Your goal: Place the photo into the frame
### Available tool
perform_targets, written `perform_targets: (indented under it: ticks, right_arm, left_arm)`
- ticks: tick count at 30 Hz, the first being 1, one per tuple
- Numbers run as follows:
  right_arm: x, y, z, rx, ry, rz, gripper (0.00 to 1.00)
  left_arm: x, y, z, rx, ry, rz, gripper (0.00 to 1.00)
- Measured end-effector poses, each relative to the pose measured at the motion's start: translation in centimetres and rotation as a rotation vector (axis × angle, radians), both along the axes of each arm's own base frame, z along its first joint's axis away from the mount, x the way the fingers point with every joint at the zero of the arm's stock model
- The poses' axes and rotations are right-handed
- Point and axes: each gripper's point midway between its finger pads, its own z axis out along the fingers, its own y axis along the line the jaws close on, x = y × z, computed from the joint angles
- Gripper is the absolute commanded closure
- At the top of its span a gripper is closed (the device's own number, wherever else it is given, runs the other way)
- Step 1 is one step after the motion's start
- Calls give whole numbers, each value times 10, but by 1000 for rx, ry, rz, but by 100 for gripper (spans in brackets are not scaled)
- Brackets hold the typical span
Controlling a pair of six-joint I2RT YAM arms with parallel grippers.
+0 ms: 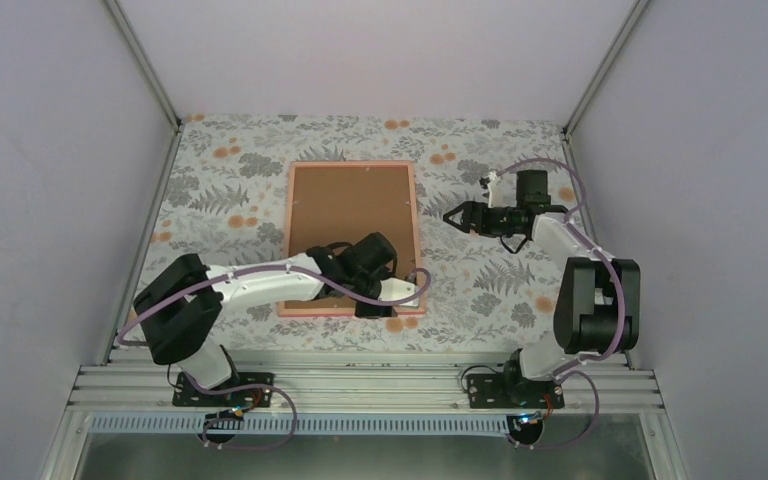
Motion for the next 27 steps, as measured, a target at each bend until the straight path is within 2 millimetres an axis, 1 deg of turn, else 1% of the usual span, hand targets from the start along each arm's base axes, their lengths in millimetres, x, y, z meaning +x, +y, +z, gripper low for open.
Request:
perform_targets:
  ticks: [4, 10, 13, 16, 17, 20, 23, 24, 27]
  right_arm:
    - [-1, -1, -1, 18, 10, 3, 22]
    - [-2, 2, -5, 39, 31, 13, 22]
    - [-2, 3, -8, 45, 45, 15, 22]
    - [-2, 3, -12, 49, 55, 16, 23]
    - [-2, 3, -14, 51, 61, 16, 23]
    - [-3, 4, -21, 63, 86, 18, 23]
    - [-7, 7, -31, 87, 128, 18, 22]
    - [-7, 8, -34, 96, 142, 18, 22]
    - [-14, 11, -48, 137, 205, 19, 21]
  left_arm:
    - [0, -7, -10, 12, -8, 5, 59]
    - [9, -9, -34, 53, -22, 35, 61]
    - [10, -11, -41, 58, -26, 36, 65]
    - [8, -10, -56, 78, -21, 30, 69]
    - [7, -9, -60, 78, -27, 27, 72]
    - [10, -11, -59, 69, -39, 32, 85]
    - [10, -11, -59, 67, -35, 43, 96]
    - [10, -11, -58, 68, -28, 57, 97]
    - [12, -10, -55, 79, -24, 69, 98]
